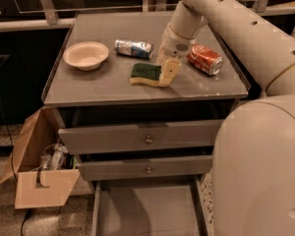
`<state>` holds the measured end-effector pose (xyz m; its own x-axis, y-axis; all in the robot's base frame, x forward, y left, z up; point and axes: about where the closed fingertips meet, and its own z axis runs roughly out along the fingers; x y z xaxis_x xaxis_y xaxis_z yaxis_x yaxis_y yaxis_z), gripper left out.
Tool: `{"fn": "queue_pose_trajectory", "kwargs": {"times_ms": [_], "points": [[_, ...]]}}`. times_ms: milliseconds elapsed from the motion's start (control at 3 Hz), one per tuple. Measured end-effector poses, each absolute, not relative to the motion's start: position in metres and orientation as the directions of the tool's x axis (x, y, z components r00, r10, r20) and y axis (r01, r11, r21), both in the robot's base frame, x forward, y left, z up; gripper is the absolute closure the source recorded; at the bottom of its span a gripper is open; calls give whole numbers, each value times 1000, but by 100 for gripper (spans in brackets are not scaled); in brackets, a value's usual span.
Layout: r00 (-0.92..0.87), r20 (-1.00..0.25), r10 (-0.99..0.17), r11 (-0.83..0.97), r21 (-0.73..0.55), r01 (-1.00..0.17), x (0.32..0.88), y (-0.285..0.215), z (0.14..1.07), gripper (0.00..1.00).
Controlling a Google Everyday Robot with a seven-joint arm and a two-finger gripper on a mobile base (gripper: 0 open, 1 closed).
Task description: Place sponge into bottom drawer
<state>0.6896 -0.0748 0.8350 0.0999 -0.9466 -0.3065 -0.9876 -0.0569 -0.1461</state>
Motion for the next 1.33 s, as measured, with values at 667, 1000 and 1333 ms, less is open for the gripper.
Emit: {"fn": "queue_pose_trajectory", "kwargs": {"times_ms": [667,1000,1333], "points": [[100,-307,-947,-57,-146,-988,690,-75,835,100],[100,-307,-947,-57,-146,-988,690,-75,835,100],[82,-303,-950,-44,-130,-991,686,-73,859,100]]}}
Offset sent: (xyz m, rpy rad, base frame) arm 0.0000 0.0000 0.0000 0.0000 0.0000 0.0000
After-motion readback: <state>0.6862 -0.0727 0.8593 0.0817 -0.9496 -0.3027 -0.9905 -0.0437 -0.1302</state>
